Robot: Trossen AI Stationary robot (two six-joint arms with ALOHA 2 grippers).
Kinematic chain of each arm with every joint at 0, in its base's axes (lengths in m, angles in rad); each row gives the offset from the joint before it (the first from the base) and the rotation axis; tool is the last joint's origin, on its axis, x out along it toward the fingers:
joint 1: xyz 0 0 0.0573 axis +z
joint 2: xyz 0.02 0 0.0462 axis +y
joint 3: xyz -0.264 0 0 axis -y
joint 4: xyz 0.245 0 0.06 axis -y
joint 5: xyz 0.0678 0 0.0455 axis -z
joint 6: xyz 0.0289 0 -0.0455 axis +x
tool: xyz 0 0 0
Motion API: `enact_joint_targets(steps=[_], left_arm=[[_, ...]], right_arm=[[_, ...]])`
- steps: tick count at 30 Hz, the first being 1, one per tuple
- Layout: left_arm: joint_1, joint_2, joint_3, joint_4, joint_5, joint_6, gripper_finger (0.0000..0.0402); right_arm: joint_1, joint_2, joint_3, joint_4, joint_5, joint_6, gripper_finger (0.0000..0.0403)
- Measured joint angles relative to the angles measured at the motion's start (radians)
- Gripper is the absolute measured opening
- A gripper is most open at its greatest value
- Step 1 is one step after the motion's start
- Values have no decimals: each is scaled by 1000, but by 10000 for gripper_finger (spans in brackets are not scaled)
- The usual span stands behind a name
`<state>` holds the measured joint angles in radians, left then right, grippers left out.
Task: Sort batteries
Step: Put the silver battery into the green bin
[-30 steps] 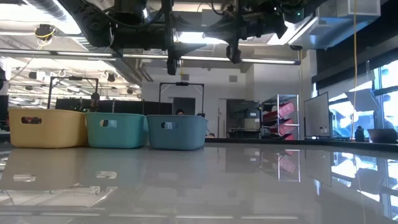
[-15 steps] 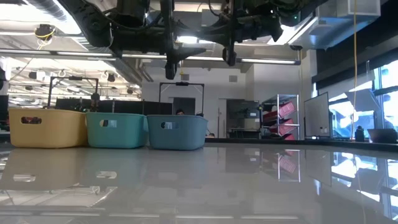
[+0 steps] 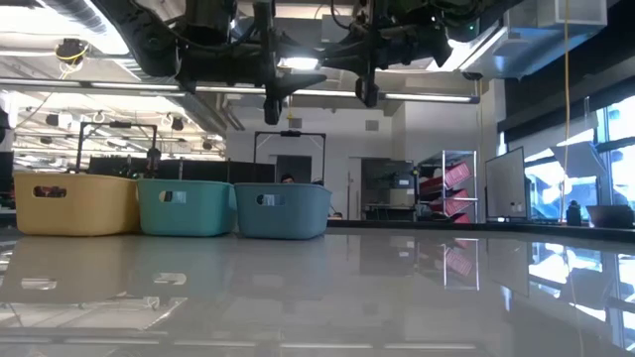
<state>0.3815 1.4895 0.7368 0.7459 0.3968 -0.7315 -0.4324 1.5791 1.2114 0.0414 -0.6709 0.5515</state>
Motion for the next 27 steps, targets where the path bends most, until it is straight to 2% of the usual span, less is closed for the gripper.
enact_joint_targets(steps=[14,22,27], left_arm=[[11,0,0,-3,20,7,76],[11,0,0,-2,22,51,22],[11,0,0,-5,22,73,22]], right_arm=[[0,0,0,-13,9,-3,19],[0,0,0,-18,9,1,19],[0,0,0,-23,12,1,19]])
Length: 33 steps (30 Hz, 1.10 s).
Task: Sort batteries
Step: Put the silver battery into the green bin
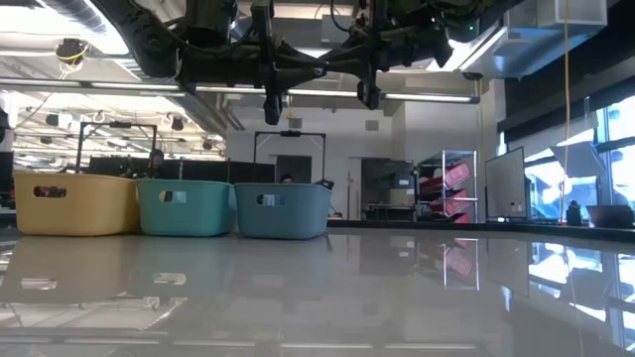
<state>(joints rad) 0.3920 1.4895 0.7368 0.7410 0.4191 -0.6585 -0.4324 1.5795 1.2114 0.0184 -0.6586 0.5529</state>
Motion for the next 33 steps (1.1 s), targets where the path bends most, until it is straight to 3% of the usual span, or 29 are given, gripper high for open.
enact_joint_targets(steps=[8,19,25,28,33], left_arm=[[0,0,0,0,-1,20,22],[1,0,0,4,0,34,22],[45,-2,0,-7,58,-19,22],[69,-23,0,-89,107,-26,22],[69,-106,0,-462,145,58,22]], right_arm=[[0,1,0,0,3,17,38],[-28,2,0,7,-12,19,187],[-111,-3,0,45,-91,42,234],[-158,-9,0,34,-105,44,243],[-207,-49,0,-82,-126,-9,245]])
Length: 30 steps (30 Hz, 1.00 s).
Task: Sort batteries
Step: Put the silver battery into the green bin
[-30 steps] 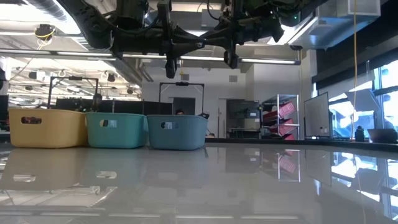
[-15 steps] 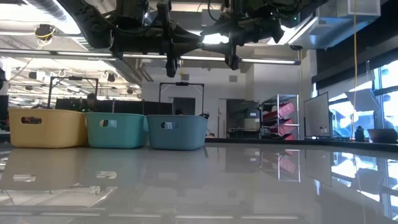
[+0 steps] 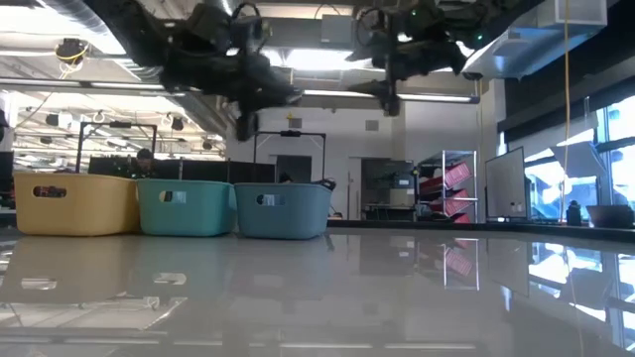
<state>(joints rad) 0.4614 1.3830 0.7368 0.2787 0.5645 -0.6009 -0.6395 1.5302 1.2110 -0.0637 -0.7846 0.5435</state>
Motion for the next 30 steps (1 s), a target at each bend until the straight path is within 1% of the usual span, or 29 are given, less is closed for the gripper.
enact_joint_targets(steps=[2,6,9,12,15,18,20,22,24,26,30], left_arm=[[-19,-52,0,-209,-16,6,22],[-110,-163,0,-527,-120,7,22],[-180,-220,0,-716,-265,-32,22],[-222,-229,0,-855,-415,-123,22],[-235,-203,-1,-868,-497,-205,22],[-239,-170,-1,-840,-542,-209,22],[-235,-145,0,-849,-569,-208,22],[-220,-122,0,-851,-574,-196,22],[-201,-103,0,-847,-555,-154,27],[-192,-88,0,-842,-537,-123,47],[-184,-83,0,-848,-512,-51,103]], right_arm=[[-3,-25,0,-76,12,-55,245],[-3,-87,0,-227,61,-192,246],[-2,-123,0,-311,106,-272,246],[-2,-137,0,-359,151,-331,246],[-2,-137,0,-385,172,-339,246],[13,-137,0,-421,174,-337,246],[32,-137,0,-439,176,-308,246],[54,-138,0,-432,187,-273,246],[83,-139,0,-411,229,-229,246],[107,-140,0,-400,267,-172,246],[151,-145,0,-409,307,-105,246]])
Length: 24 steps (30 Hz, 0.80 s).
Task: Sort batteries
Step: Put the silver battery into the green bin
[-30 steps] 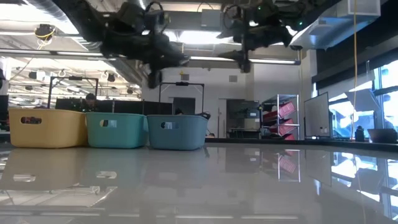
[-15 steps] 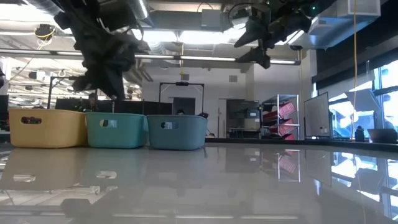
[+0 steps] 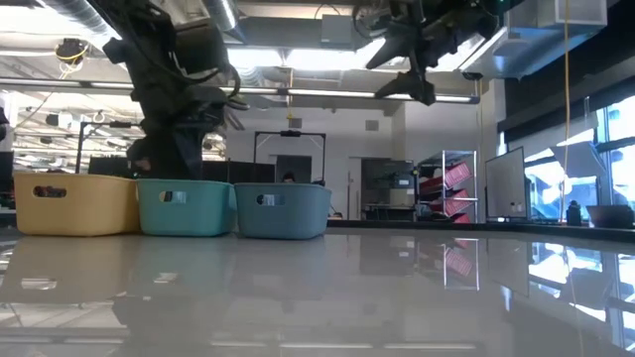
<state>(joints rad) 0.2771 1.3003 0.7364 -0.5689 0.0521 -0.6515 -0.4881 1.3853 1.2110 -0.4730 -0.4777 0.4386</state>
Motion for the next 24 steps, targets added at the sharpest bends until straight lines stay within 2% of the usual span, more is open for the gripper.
enact_joint_targets(steps=[5,7,12,15,17,20,24], left_arm=[[0,0,0,-17,4,73,154],[0,-7,0,-26,4,114,163],[-18,-78,0,15,5,184,168],[-44,-130,0,91,-15,211,169],[-58,-157,0,144,-33,237,169],[-68,-186,0,233,-44,252,170],[-66,-207,0,305,-45,267,170]], right_arm=[[36,0,0,-46,20,65,246],[45,-6,0,-130,17,66,246],[89,-34,0,-509,70,19,246],[144,-35,0,-763,141,3,246],[183,-35,-14,-870,213,11,246],[226,-27,-72,-925,340,57,246],[253,0,-186,-941,370,26,246]])
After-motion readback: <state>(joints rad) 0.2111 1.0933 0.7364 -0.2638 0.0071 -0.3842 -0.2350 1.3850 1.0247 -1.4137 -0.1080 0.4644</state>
